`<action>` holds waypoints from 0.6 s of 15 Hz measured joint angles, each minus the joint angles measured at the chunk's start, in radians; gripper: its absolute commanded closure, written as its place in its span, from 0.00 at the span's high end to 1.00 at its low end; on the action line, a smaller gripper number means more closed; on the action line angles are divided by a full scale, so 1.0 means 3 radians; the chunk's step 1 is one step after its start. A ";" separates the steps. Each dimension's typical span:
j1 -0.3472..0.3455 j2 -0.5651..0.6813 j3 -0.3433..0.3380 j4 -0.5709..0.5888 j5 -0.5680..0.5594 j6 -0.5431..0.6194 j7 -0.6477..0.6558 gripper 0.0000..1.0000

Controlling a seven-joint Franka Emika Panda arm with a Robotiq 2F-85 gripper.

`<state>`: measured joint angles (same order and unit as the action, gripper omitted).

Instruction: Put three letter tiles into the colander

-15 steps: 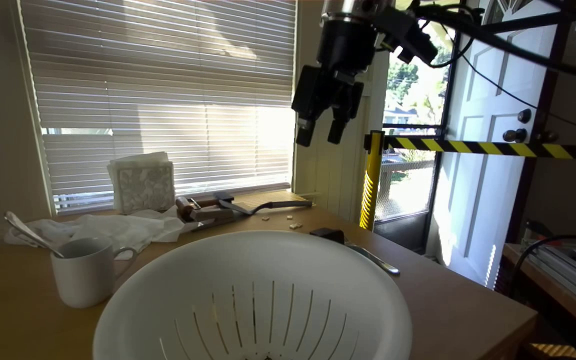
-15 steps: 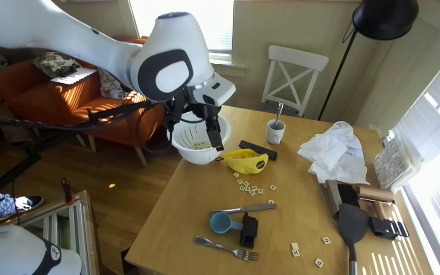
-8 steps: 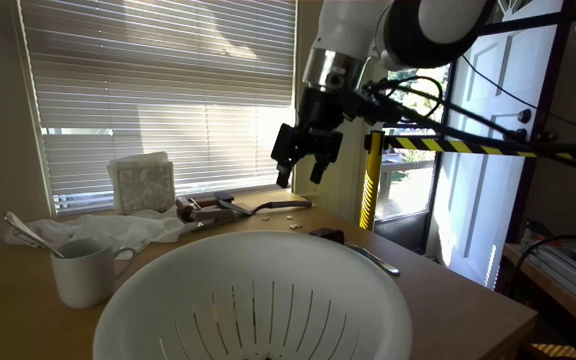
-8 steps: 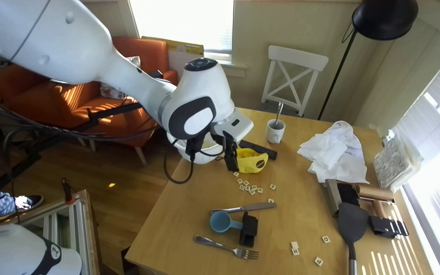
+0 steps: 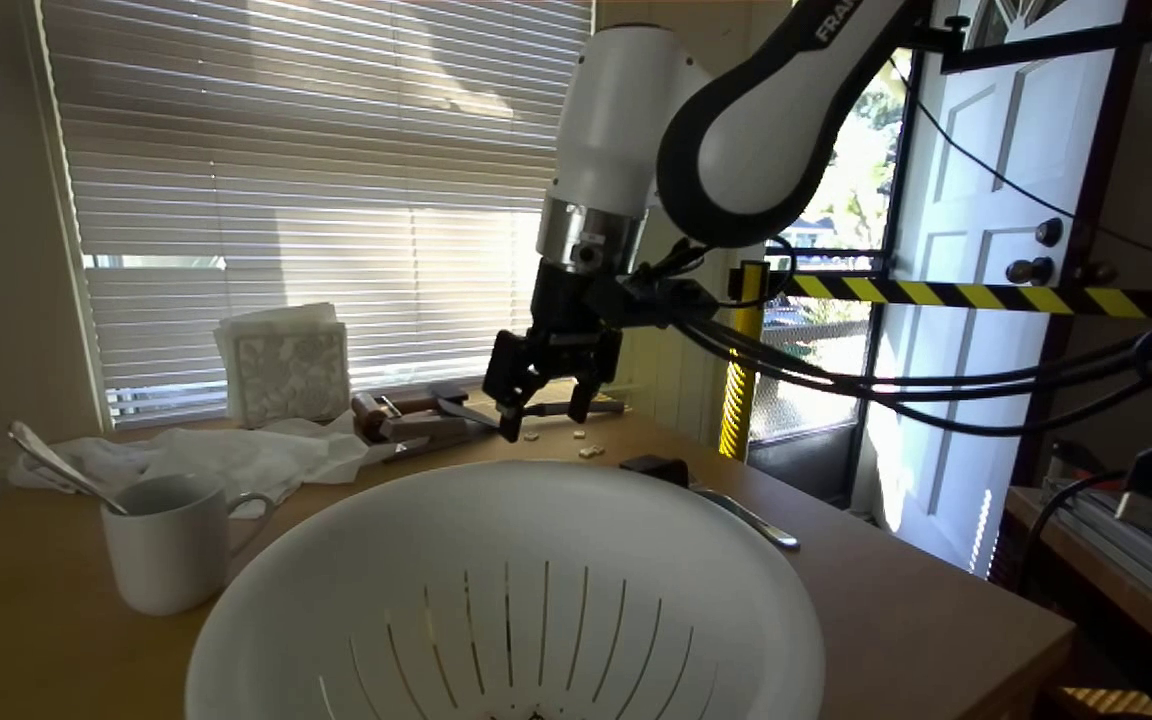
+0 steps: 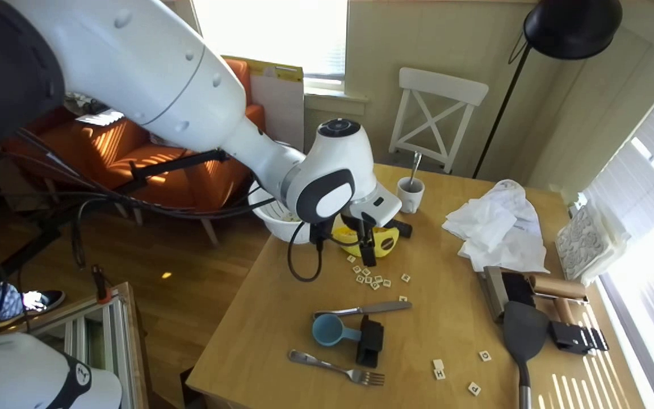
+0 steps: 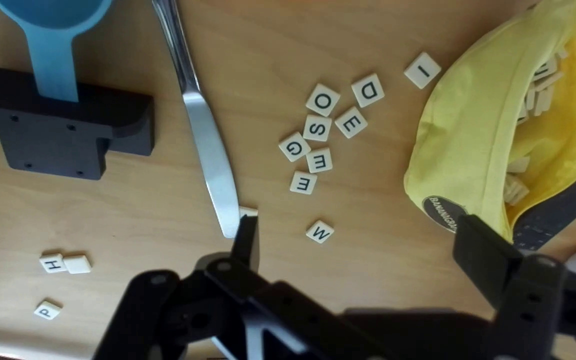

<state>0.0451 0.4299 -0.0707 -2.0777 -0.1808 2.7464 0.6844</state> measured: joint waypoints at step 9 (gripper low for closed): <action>0.0039 0.0644 -0.0170 0.0780 0.0458 -0.0060 -0.0078 1.00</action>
<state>0.0569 0.6231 -0.1216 -1.8436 -0.0433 2.7285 0.6611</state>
